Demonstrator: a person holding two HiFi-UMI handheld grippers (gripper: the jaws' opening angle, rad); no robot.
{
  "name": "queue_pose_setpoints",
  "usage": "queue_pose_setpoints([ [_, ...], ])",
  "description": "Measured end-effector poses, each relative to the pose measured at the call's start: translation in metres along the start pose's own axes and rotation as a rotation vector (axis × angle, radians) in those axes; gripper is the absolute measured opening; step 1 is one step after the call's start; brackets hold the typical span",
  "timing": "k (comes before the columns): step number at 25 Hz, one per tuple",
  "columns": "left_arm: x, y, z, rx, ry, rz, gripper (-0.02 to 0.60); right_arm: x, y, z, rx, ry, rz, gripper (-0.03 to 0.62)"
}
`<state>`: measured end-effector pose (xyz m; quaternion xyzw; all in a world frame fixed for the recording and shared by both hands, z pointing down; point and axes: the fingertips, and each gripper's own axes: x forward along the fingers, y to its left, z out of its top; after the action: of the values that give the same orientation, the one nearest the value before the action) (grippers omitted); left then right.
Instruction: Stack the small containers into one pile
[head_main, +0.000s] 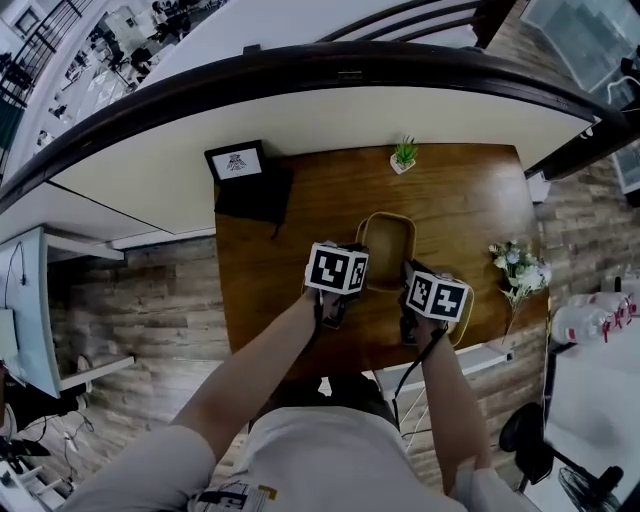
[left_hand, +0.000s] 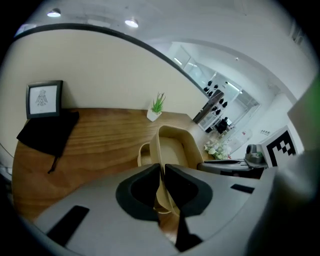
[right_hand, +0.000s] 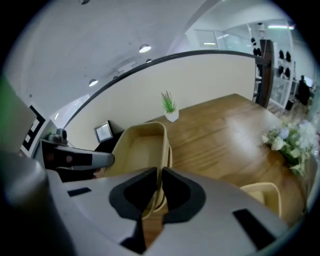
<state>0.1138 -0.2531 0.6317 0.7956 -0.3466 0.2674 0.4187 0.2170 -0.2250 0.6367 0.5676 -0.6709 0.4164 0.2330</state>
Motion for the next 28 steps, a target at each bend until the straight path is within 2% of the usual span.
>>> queue_pose_setpoints([
  [6, 0.015, 0.019, -0.020, -0.029, 0.050, 0.056, 0.040, 0.023, -0.004, -0.018, -0.021, 0.074, 0.019, 0.049],
  [10, 0.022, 0.030, -0.030, -0.040, 0.064, 0.103, 0.053, 0.037, -0.008, -0.025, -0.087, 0.101, -0.019, 0.075],
  [13, 0.028, 0.039, -0.038, -0.048, 0.072, 0.136, 0.081, 0.046, -0.011, -0.034, -0.147, 0.133, -0.039, 0.123],
  [19, 0.032, 0.047, -0.039, -0.046, 0.074, 0.144, 0.149, 0.061, -0.015, -0.049, -0.254, 0.168, -0.057, 0.177],
  [24, 0.034, 0.051, -0.040, -0.047, 0.078, 0.147, 0.193, 0.069, -0.019, -0.046, -0.191, 0.137, -0.034, 0.190],
  [26, 0.033, 0.050, -0.039, -0.014, 0.084, 0.158, 0.206, 0.069, -0.018, -0.041, -0.175, 0.125, -0.018, 0.208],
  [28, 0.026, 0.046, -0.034, 0.041, 0.066, 0.166, 0.260, 0.063, -0.014, -0.035, -0.165, 0.108, 0.014, 0.274],
])
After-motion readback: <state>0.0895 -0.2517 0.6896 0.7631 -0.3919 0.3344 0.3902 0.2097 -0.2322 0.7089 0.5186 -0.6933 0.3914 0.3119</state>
